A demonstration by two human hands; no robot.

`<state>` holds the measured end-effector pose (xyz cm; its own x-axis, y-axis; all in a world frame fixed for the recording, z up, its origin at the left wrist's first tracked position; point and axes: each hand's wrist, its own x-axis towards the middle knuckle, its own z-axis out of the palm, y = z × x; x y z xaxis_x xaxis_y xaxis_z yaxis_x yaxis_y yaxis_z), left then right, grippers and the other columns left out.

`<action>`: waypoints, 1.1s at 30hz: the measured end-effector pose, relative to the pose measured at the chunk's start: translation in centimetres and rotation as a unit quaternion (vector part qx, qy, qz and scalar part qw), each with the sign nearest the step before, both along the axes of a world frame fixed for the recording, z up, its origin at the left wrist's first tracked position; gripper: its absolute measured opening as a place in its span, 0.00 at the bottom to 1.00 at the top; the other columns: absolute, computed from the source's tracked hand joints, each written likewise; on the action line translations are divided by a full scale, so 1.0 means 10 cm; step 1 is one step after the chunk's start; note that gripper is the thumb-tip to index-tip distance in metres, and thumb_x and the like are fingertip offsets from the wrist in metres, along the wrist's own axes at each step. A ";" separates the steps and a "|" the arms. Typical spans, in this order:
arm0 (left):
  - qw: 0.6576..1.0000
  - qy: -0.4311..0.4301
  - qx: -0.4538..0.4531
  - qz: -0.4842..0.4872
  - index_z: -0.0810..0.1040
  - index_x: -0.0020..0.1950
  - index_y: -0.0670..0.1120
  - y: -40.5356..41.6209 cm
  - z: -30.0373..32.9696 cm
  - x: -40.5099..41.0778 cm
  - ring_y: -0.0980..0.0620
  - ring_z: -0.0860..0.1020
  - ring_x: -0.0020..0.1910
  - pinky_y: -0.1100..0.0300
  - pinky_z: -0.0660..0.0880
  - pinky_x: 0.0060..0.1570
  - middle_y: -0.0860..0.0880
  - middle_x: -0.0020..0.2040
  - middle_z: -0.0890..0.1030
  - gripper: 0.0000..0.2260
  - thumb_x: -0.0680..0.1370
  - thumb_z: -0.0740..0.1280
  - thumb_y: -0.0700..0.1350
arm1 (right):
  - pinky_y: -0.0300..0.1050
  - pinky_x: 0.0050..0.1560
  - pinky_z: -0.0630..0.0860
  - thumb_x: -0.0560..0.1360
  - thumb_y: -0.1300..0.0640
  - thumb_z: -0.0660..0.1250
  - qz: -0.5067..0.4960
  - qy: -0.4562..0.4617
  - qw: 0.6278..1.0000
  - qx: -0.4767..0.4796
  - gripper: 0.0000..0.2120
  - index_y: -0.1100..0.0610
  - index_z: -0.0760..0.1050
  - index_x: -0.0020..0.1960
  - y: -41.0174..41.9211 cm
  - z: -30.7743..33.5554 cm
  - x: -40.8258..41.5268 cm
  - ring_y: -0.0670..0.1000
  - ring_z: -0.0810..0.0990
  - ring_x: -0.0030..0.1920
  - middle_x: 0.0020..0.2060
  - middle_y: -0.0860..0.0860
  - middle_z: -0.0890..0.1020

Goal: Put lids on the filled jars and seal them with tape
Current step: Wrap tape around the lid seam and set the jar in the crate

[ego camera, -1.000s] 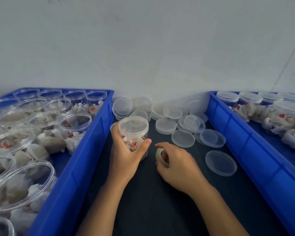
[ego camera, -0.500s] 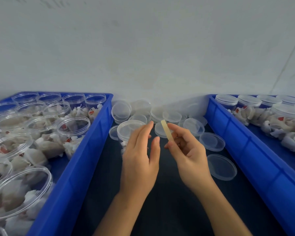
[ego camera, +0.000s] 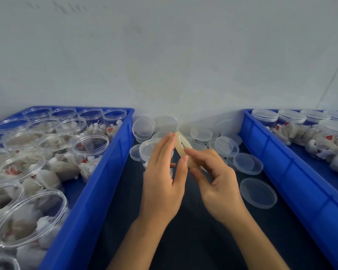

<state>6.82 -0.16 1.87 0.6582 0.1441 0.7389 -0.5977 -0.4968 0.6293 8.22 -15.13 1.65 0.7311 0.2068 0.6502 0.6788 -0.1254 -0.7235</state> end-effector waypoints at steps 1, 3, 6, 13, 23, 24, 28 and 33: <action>1.000 -0.001 0.002 0.001 0.70 0.81 0.43 0.00 0.00 0.00 0.53 0.72 0.77 0.58 0.81 0.61 0.49 0.78 0.74 0.23 0.86 0.63 0.49 | 0.39 0.60 0.78 0.79 0.74 0.69 -0.004 -0.005 1.000 -0.007 0.26 0.48 0.80 0.68 0.00 0.00 0.00 0.54 0.82 0.58 0.54 0.45 0.81; 1.000 -0.008 0.001 0.001 0.71 0.80 0.42 0.01 -0.01 0.00 0.54 0.72 0.78 0.57 0.82 0.61 0.49 0.78 0.74 0.23 0.86 0.63 0.49 | 0.37 0.59 0.78 0.78 0.75 0.69 -0.016 -0.017 1.000 -0.020 0.28 0.47 0.80 0.68 0.00 0.01 0.00 0.52 0.82 0.58 0.54 0.44 0.81; 0.999 -0.033 0.006 0.011 0.74 0.78 0.40 0.01 -0.01 -0.01 0.53 0.73 0.77 0.54 0.84 0.58 0.47 0.77 0.75 0.22 0.85 0.66 0.47 | 0.35 0.58 0.77 0.76 0.77 0.70 -0.037 -0.032 0.998 -0.032 0.31 0.46 0.80 0.67 0.00 0.01 0.00 0.50 0.81 0.60 0.55 0.42 0.81; 0.992 -0.082 0.038 0.083 0.79 0.73 0.38 -0.05 -0.08 -0.02 0.50 0.77 0.74 0.46 0.83 0.61 0.45 0.73 0.79 0.18 0.84 0.70 0.44 | 0.34 0.55 0.78 0.74 0.78 0.71 -0.078 -0.081 0.993 -0.042 0.29 0.52 0.81 0.67 0.03 -0.01 0.00 0.49 0.81 0.58 0.54 0.44 0.81; 0.984 -0.114 0.065 0.122 0.82 0.69 0.38 -0.09 -0.17 0.00 0.49 0.80 0.69 0.49 0.82 0.63 0.44 0.70 0.82 0.15 0.83 0.73 0.39 | 0.36 0.53 0.78 0.77 0.76 0.70 -0.134 -0.103 0.985 -0.042 0.24 0.56 0.82 0.67 0.08 -0.01 -0.02 0.48 0.82 0.55 0.53 0.48 0.81; 0.982 -0.118 0.069 0.129 0.83 0.68 0.38 -0.09 -0.17 0.00 0.49 0.82 0.67 0.49 0.82 0.62 0.44 0.69 0.82 0.14 0.82 0.74 0.39 | 0.36 0.53 0.78 0.77 0.76 0.70 -0.137 -0.102 0.984 -0.042 0.24 0.56 0.82 0.67 0.08 -0.01 -0.03 0.47 0.82 0.55 0.53 0.49 0.81; 0.979 -0.125 0.087 0.138 0.87 0.61 0.39 -0.10 -0.19 0.00 0.49 0.84 0.59 0.50 0.83 0.56 0.44 0.64 0.84 0.10 0.82 0.74 0.41 | 0.34 0.53 0.78 0.75 0.76 0.72 -0.159 -0.107 0.981 -0.042 0.22 0.59 0.83 0.65 0.09 -0.01 -0.04 0.46 0.82 0.54 0.52 0.50 0.82; 0.987 -0.109 0.060 0.101 0.84 0.64 0.40 -0.13 -0.20 -0.01 0.52 0.83 0.62 0.50 0.83 0.58 0.47 0.62 0.84 0.12 0.83 0.73 0.43 | 0.33 0.53 0.78 0.75 0.73 0.74 -0.190 -0.123 0.973 -0.049 0.20 0.59 0.84 0.64 0.09 -0.03 -0.04 0.42 0.81 0.55 0.53 0.49 0.82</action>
